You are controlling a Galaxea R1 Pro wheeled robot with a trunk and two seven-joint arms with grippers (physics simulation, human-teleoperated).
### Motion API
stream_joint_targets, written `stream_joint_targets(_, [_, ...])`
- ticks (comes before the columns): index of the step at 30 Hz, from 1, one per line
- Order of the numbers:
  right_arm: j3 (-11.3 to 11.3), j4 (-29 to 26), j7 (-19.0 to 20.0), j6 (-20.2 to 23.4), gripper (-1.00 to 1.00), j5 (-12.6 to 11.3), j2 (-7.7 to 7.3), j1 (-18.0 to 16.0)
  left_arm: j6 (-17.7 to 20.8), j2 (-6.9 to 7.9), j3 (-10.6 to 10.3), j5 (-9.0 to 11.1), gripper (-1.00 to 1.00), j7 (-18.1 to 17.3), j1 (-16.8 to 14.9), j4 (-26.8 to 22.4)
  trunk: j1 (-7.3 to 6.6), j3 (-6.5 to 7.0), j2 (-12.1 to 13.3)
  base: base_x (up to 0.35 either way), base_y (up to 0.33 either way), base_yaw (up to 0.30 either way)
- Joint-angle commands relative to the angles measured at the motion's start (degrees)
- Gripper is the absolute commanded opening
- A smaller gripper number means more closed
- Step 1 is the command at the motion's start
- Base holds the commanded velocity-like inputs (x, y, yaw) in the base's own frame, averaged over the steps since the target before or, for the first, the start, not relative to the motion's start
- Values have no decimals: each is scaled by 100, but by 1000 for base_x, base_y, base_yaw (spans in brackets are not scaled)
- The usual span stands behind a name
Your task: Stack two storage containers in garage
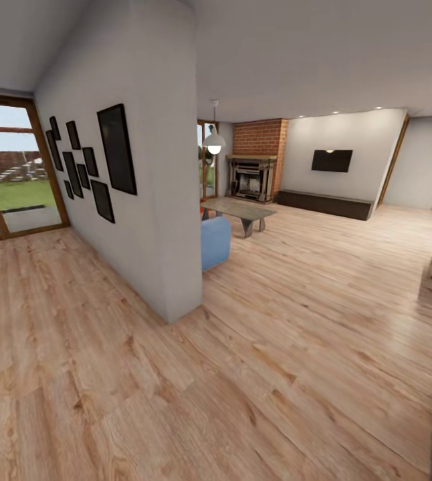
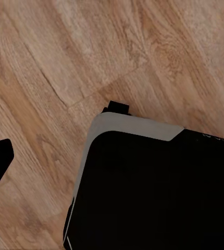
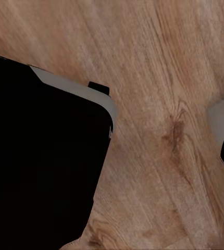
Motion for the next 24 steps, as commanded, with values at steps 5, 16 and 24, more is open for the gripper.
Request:
stream_joint_targets(5, [44, 15, -38, -23, 100, 17, 2, -8, -20, -1, 11, 25, 100, 10, -4, 4, 4, -8, -5, 321, 0, 0])
stream_joint_targets(16, [29, 8, -46, -117, 100, 17, 2, -8, -26, 0, 11, 24, 100, 10, -4, 5, 4, 12, -5, 321, 0, -96])
stream_joint_targets(24, [27, 7, -46, -118, 100, 17, 2, -8, -27, -3, 11, 25, 100, 10, -4, 4, 4, 24, -5, 321, 0, -234])
